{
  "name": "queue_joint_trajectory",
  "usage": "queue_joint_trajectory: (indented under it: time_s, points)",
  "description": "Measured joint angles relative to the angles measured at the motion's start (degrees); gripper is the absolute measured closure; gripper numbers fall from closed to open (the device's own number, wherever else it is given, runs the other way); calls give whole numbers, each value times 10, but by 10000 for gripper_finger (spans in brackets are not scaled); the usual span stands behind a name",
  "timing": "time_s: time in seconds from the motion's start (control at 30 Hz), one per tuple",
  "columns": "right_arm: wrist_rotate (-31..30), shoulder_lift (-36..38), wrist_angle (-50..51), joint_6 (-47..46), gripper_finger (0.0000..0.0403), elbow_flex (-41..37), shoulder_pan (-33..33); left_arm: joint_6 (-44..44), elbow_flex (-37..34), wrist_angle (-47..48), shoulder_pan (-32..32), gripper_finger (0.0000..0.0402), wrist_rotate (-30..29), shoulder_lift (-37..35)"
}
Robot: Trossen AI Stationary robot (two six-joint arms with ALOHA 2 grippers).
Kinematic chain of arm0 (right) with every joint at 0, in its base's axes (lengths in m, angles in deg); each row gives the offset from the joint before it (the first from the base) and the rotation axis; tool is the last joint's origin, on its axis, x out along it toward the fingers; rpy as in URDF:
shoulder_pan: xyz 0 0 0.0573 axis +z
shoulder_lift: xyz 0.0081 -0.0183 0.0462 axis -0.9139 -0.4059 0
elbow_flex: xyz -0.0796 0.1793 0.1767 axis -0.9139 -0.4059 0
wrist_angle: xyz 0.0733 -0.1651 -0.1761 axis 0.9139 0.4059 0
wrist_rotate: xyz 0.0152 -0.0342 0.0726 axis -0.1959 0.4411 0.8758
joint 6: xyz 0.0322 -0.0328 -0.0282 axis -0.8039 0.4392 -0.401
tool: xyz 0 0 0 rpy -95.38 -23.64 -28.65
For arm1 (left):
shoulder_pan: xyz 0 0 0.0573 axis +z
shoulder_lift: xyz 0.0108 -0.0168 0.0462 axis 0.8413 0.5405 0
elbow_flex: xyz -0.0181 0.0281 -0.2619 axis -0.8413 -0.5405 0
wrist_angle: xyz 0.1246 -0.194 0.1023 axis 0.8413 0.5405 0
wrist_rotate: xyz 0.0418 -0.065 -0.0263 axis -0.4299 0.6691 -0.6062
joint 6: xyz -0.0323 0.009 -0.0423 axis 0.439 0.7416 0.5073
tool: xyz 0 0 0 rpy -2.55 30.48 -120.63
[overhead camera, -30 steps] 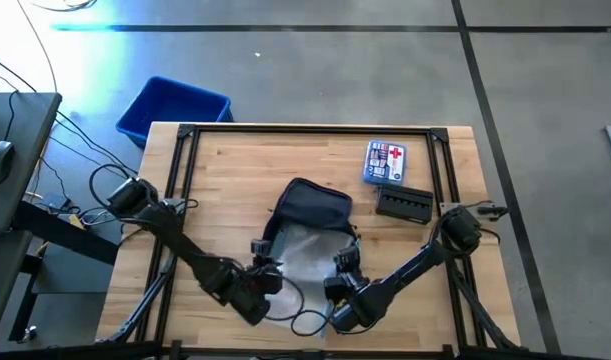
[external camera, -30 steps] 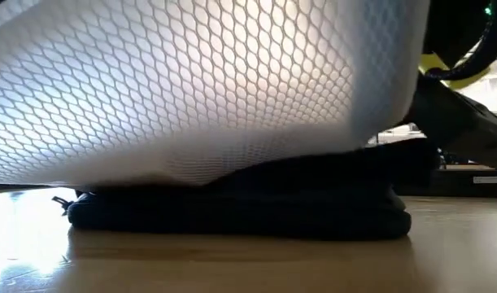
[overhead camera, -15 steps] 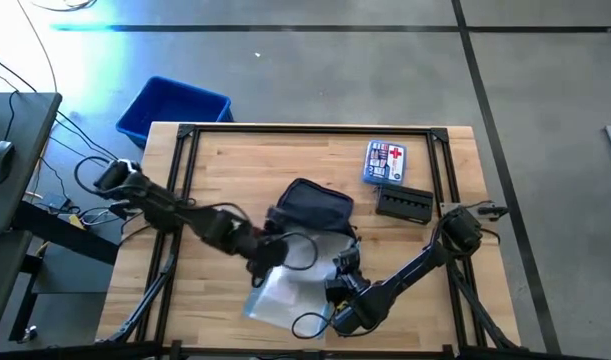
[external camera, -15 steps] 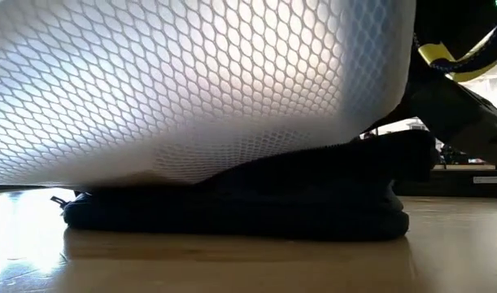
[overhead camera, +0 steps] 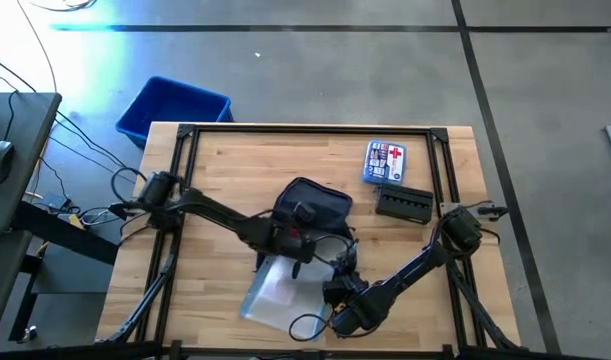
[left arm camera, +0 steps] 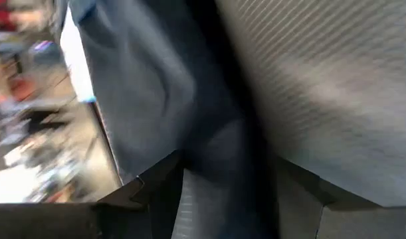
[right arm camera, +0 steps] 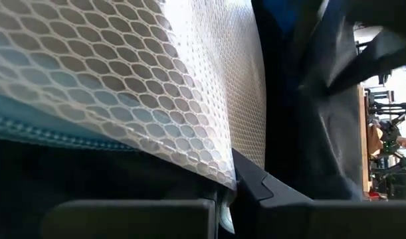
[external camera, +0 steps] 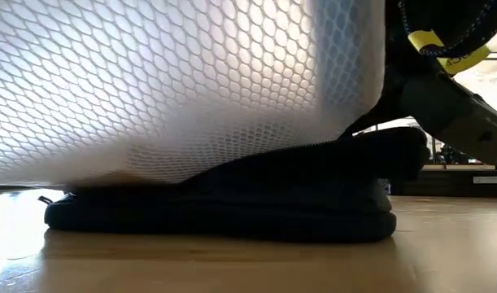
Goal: Unpack backpack
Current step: Put the transparent zip bag into the black backpack
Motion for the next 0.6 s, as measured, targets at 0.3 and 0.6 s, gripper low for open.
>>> queue_joint_trajectory:
  time_s: [0.3, 0.6]
  points:
    - [-14, 0, -25, 10, 403, 0, 6, -36, 0, -42, -20, 331, -66, 23]
    - [-87, 0, -68, 48, 403, 0, 3, -12, 0, -55, -105, 400, -55, -24]
